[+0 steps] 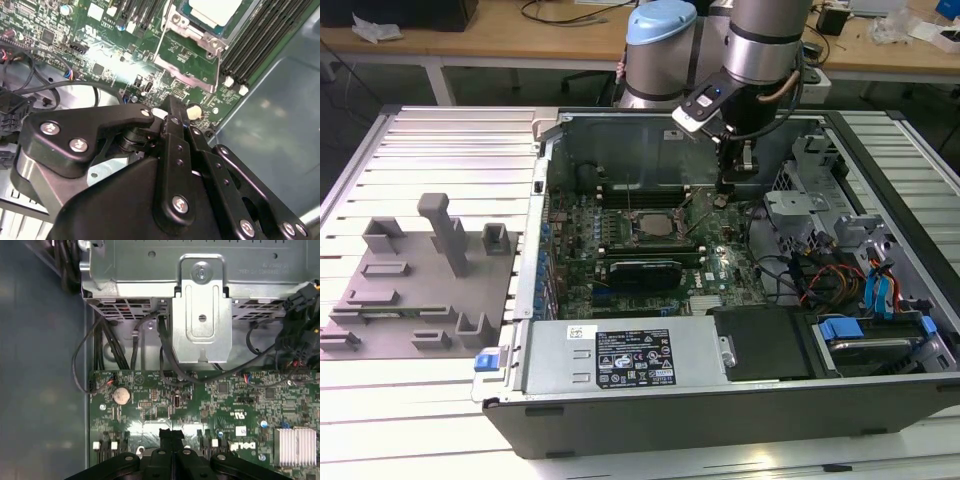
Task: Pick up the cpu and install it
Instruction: 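Close the cpu cover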
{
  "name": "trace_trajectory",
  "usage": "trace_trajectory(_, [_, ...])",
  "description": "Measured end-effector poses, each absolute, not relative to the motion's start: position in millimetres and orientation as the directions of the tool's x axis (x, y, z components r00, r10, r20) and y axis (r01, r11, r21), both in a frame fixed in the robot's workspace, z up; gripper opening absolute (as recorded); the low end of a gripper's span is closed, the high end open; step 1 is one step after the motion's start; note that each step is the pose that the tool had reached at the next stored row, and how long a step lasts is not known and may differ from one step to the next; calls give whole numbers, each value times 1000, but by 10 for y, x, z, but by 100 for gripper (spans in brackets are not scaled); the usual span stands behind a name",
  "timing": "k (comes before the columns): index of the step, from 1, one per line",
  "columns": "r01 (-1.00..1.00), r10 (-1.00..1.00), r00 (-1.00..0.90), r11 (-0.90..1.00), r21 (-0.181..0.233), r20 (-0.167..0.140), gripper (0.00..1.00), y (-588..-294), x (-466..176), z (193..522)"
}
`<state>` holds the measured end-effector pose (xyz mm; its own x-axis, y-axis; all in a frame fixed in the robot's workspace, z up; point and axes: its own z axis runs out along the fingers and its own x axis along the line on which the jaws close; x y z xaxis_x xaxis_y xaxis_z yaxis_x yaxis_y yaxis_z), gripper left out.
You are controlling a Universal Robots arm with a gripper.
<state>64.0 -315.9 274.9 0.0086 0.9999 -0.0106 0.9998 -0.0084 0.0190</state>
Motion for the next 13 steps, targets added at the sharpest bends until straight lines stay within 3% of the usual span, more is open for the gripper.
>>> trace_trajectory(13, [1000, 1000, 15, -15, 7, -11, 11, -3158, 691, 2515])
